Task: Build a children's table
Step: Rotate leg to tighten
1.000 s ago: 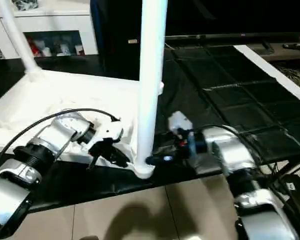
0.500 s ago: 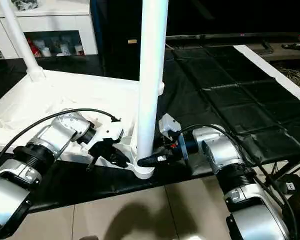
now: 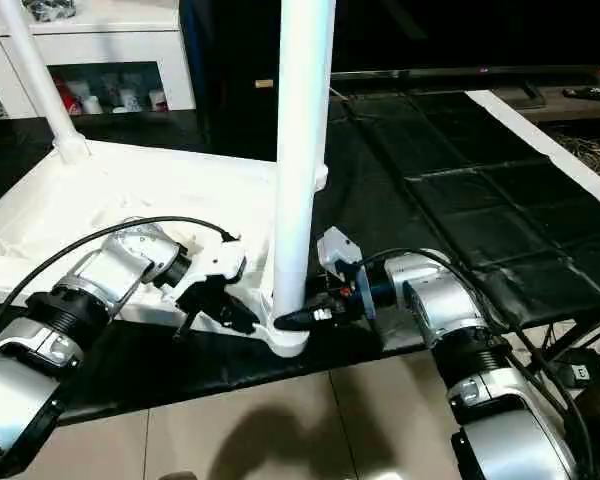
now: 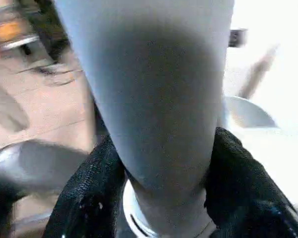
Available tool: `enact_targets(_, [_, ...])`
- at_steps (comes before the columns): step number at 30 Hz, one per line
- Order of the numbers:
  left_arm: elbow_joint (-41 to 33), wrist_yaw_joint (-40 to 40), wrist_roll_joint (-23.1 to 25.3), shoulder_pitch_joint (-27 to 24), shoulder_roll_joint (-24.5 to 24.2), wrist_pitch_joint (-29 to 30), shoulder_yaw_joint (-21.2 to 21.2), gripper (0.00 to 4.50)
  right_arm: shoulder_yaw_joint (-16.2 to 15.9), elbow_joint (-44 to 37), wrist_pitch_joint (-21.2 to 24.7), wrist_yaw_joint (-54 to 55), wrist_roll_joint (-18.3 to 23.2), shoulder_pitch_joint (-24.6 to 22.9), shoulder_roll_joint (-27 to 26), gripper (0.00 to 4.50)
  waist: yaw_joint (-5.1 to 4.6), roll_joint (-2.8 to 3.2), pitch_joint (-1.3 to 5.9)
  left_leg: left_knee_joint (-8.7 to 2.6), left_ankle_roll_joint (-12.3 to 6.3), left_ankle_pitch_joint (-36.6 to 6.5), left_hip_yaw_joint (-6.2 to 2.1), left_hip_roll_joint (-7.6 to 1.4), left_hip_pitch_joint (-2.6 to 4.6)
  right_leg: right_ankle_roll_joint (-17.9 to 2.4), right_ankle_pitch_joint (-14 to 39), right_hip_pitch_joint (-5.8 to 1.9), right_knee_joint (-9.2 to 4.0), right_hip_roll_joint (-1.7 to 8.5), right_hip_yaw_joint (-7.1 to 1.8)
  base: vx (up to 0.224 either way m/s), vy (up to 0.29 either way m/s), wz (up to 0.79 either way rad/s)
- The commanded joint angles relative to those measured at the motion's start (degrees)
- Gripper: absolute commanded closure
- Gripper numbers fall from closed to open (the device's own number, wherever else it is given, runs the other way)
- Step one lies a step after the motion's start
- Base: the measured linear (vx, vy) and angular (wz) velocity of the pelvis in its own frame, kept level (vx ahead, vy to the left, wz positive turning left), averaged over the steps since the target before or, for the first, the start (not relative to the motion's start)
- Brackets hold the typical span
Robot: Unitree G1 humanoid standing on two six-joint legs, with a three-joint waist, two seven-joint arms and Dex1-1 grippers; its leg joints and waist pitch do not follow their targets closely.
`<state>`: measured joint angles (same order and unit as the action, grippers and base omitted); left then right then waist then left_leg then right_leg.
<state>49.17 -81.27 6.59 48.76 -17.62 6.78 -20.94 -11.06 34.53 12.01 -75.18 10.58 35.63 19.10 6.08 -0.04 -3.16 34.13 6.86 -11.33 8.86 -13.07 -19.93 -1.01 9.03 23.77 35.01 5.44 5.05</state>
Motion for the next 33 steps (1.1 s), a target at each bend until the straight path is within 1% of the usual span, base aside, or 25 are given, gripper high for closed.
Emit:
enact_targets(1, [0.7,3.4,-2.1,1.3,4.5,2.6,0.8,4.5,0.9,0.9,2.0,8.3,-0.8,0.4,-2.9,2.48,-0.48,-0.25,3.86,-4.14,-1.26,-10.9,1.19,0.74,-0.27,-9.8,22.1,-3.68,-4.94,2.11,-2.05,0.0,0.0,0.0])
enact_targets(2, [1.4,5.5,-2.6,1.8,5.3,3.7,1.8,4.5,1.5,1.4,2.5,11.6,-1.1,0.6,-4.1,2.5,-0.51,-0.26,3.84,-4.22,-1.17,-11.0,1.1,0.7,-0.2,-9.5,22.7,-3.64,-5.02,2.15,-2.02,0.0,0.0,0.0])
enact_targets(3, [2.5,8.9,-3.1,2.5,6.3,4.9,3.2,4.5,2.1,2.6,2.6,16.6,-2.0,1.2,-6.0,2.51,-0.87,-0.23,3.78,-4.23,-0.92,-11.1,1.12,0.73,-0.26,-9.3,23.0,-3.49,-5.07,2.1,-2.05,0.0,0.0,0.0])
enact_targets(4, [3.2,11.2,-3.3,3.0,7.0,5.5,4.0,4.5,2.5,3.4,2.7,19.9,-2.6,1.7,-7.3,2.52,-1.33,-0.32,3.92,-4.26,-0.77,-10.8,0.96,0.86,-0.54,-9.0,23.0,-3.82,-5.06,2.11,-1.89,0.0,0.0,0.0])
enact_targets(5, [3.2,11.2,-3.3,3.0,7.0,5.5,4.0,4.5,2.5,3.4,2.7,19.9,-2.6,1.7,-7.3,2.53,-1.55,-0.39,3.92,-4.31,-0.69,-10.2,0.87,0.86,-0.88,-8.8,22.5,-4.05,-4.87,2.08,-1.86,0.0,0.0,0.0])
enact_targets(6, [4.6,16.6,-3.7,4.1,8.5,6.8,6.0,4.5,3.9,6.2,2.8,29.3,-3.6,3.2,-11.0,2.54,-1.87,-0.15,3.97,-4.34,-0.66,-9.9,0.82,0.86,-0.87,-9.0,21.4,-3.9,-4.86,2.03,-1.9,0.0,0.0,0.0])
enact_targets(7, [5.3,19.1,-3.8,4.6,9.1,7.3,6.9,4.5,4.7,7.5,3.0,33.6,-3.8,3.9,-12.7,2.54,-2.64,-0.15,3.99,-4.19,-0.26,-10.0,0.87,0.99,-0.8,-9.6,20.3,-3.64,-4.74,1.95,-1.97,0.0,0.0,0.0])
enact_targets(8, [5.4,19.9,-3.9,4.8,9.2,7.4,7.2,4.5,4.9,7.8,3.0,34.7,-3.8,4.1,-13.1,2.54,-3.03,-0.2,4.02,-4.17,-0.08,-9.9,0.84,1.15,-0.96,-9.7,20.5,-3.76,-4.73,1.91,-1.92,0.0,0.0,0.0])
enact_targets(9, [6.3,23.4,-4.1,5.5,10.0,7.7,8.5,4.5,5.6,9.2,3.1,39.0,-4.2,4.7,-14.8,2.54,-3.34,-0.47,4.06,-4.14,-0.31,-9.5,0.84,1.25,-1.07,-9.5,20.6,-3.9,-4.78,1.88,-1.85,0.0,0.0,0.0])
enact_targets(10, [7.1,26.1,-4.5,6.3,10.7,8.1,9.8,4.5,5.9,10.3,2.7,42.0,-4.8,5.2,-16.0,2.55,-3.56,-0.36,4.01,-4.08,-0.45,-9.5,0.9,1.29,-1.0,-9.7,20.3,-3.74,-4.84,1.85,-1.91,0.0,0.0,0.0])
enact_targets(11, [7.7,27.8,-4.8,6.8,11.2,8.3,10.6,4.5,6.1,11.0,2.4,43.9,-5.2,5.5,-16.8,2.55,-3.8,-0.3,4.08,-3.97,-0.82,-9.0,0.89,1.32,-1.04,-10.1,19.3,-3.85,-4.84,1.81,-1.91,0.0,0.0,0.0])
enact_targets(12, [8.3,30.1,-5.1,7.3,11.7,8.5,11.7,4.5,6.5,11.8,2.2,46.2,-5.6,5.8,-17.7,2.55,-3.86,-0.39,4.19,-3.94,-1.17,-8.3,0.9,1.25,-1.13,-10.5,17.6,-3.9,-4.65,1.8,-1.96,0.0,0.0,0.0])
enact_targets(13, [8.9,33.0,-5.5,7.9,12.3,8.6,12.9,4.5,7.1,13.1,1.9,49.1,-5.9,6.5,-18.8,2.55,-3.89,-0.21,4.34,-3.85,-1.57,-7.4,0.99,1.33,-1.02,-11.3,15.2,-3.86,-4.45,1.73,-2.01,0.0,0.0,0.0])
enact_targets(14, [9.4,36.0,-5.8,8.4,12.8,8.2,14.0,4.5,8.3,14.6,1.5,51.7,-5.4,7.3,-20.0,2.55,-3.92,-0.25,4.42,-3.85,-1.73,-7.0,0.94,1.27,-0.96,-11.7,14.0,-3.91,-4.3,1.73,-2.04,0.0,0.0,0.0])
enact_targets(15, [9.6,37.6,-5.9,8.7,13.1,7.9,14.6,4.5,9.0,15.3,1.2,52.9,-5.1,7.7,-20.7,2.55,-3.92,-0.15,4.56,-3.78,-2.23,-5.8,1.0,1.26,-0.98,-12.8,11.0,-3.96,-4.02,1.73,-2.12,0.0,0.0,0.0])
enact_targets(16, [9.8,38.7,-6.0,8.8,13.3,7.7,15.0,4.5,9.6,15.9,0.9,53.8,-4.8,8.0,-21.2,2.55,-3.82,-0.15,4.74,-3.65,-2.97,-4.2,1.0,1.22,-0.99,-14.0,7.2,-4.11,-3.61,1.65,-2.15,0.0,0.0,0.0])
enact_targets(17, [9.9,39.0,-5.8,9.0,13.6,7.8,15.2,4.5,10.3,16.5,0.5,54.3,-4.6,8.4,-21.8,2.55,-3.79,-0.13,4.77,-3.59,-3.47,-3.4,1.05,1.21,-1.03,-14.6,5.3,-4.13,-3.41,1.65,-2.19,0.0,0.0,0.0])
enact_targets(18, [9.9,39.0,-5.7,9.0,13.7,7.7,15.2,4.5,10.7,16.6,0.0,54.5,-4.3,8.5,-22.1,2.21,-3.76,-0.32,4.82,-3.52,-4.5,-2.1,1.09,1.21,-1.08,-15.5,2.3,-4.23,-3.14,1.62,-2.2,0.0,0.0,0.0])
enact_targets(19, [9.9,39.0,-5.5,9.0,13.8,7.5,15.2,4.5,11.1,16.8,-0.4,54.6,-4.0,8.7,-22.5,2.01,-3.63,-0.18,4.81,-3.47,-5.34,-1.4,1.1,1.21,-1.06,-16.1,0.6,-4.32,-2.97,1.66,-2.16,0.0,0.0,0.0])
enact_targets(22, [9.7,37.9,-5.1,8.7,13.8,7.1,14.9,4.5,11.0,16.6,-1.2,53.3,-4.1,8.6,-22.7,1.85,-3.66,-0.11,4.84,-3.35,-6.96,-1.1,1.17,1.13,-0.98,-17.1,-1.1,-4.35,-2.85,1.78,-2.16,0.0,0.0,0.0])
enact_targets(25, [9.8,36.6,-4.6,8.4,13.7,6.4,14.3,4.5,10.8,16.1,-2.4,51.8,-4.3,8.1,-22.2,1.47,-3.62,-0.01,4.68,-3.44,-6.84,-3.1,1.28,1.05,-0.84,-17.0,1.5,-4.28,-3.18,1.89,-2.18,0.0,0.0,0.0])
enact_targets(27, [9.6,35.1,-4.2,7.8,13.3,5.6,13.6,4.5,10.6,15.0,-3.8,49.9,-4.8,7.2,-20.6,1.4,-3.57,0.07,4.66,-3.45,-6.58,-3.8,1.29,1.04,-0.84,-16.8,2.0,-4.32,-3.26,1.88,-2.23,0.0,0.0,0.0])
enact_targets(29, [9.3,33.6,-3.8,7.2,12.8,5.1,13.1,4.5,10.2,12.8,-4.5,46.8,-4.9,5.8,-18.9,1.32,-3.46,0.1,4.77,-3.34,-6.84,-3.0,1.26,1.0,-0.88,-17.0,0.2,-4.42,-2.92,1.85,-2.29,0.0,0.0,0.0])
enact_targets(31, [9.1,32.4,-3.3,6.7,12.2,5.0,12.5,4.5,9.8,9.8,-4.2,43.4,-4.3,4.3,-17.1,1.04,-3.18,0.05,4.86,-3.23,-8.03,-1.8,1.22,0.95,-0.8,-17.6,-2.5,-4.43,-2.79,1.8,-2.27,0.0,0.0,0.0])
enact_targets(33, [8.7,30.7,-3.1,6.1,11.4,4.9,12.0,4.5,9.5,6.3,-3.2,40.1,-3.4,2.4,-14.8,0.97,-3.09,-0.02,4.88,-3.16,-8.48,-1.9,1.25,0.97,-0.85,-18.0,-2.7,-4.46,-2.74,1.84,-2.26,0.0,0.0,0.0])
